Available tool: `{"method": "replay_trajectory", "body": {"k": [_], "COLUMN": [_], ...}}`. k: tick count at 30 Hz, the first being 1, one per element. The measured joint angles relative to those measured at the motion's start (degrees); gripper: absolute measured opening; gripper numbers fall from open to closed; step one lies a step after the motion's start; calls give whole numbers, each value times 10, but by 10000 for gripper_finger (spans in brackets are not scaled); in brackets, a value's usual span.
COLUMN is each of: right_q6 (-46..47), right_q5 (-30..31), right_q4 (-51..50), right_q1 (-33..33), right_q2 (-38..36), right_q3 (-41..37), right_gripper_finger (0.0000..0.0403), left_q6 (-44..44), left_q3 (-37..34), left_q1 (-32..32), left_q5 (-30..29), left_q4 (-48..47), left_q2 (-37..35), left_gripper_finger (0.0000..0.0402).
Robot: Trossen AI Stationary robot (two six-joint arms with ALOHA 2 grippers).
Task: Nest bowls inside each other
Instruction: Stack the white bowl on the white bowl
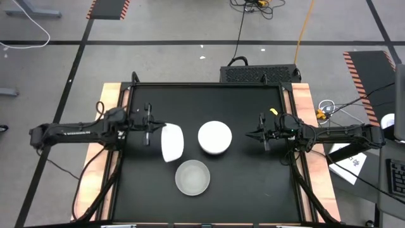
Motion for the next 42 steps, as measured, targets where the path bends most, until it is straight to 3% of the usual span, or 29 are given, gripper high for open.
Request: {"method": "replay_trajectory", "body": {"k": [6, 15, 20, 32, 42], "right_q6": [0, -2, -3, -18, -24], "right_q5": [0, 0, 0, 0, 0], "right_q4": [-2, -3, -3, -3, -6], "right_q1": [0, 0, 0, 0, 0], "right_q2": [0, 0, 0, 0, 0], "right_q3": [0, 0, 0, 0, 0], "right_gripper_finger": [0, 0, 0, 0, 0], "left_q6": [-9, 3, -6, 49, 53], "left_q3": [82, 267, 394, 693, 772], "left_q1": [86, 141, 162, 151, 107], "left_q5": [111, 193, 269, 282, 282], "left_q4": [27, 38, -45, -372, -408], "left_q2": [129, 352, 460, 659, 757], "left_gripper_finger": [1, 1, 1, 1, 1]}}
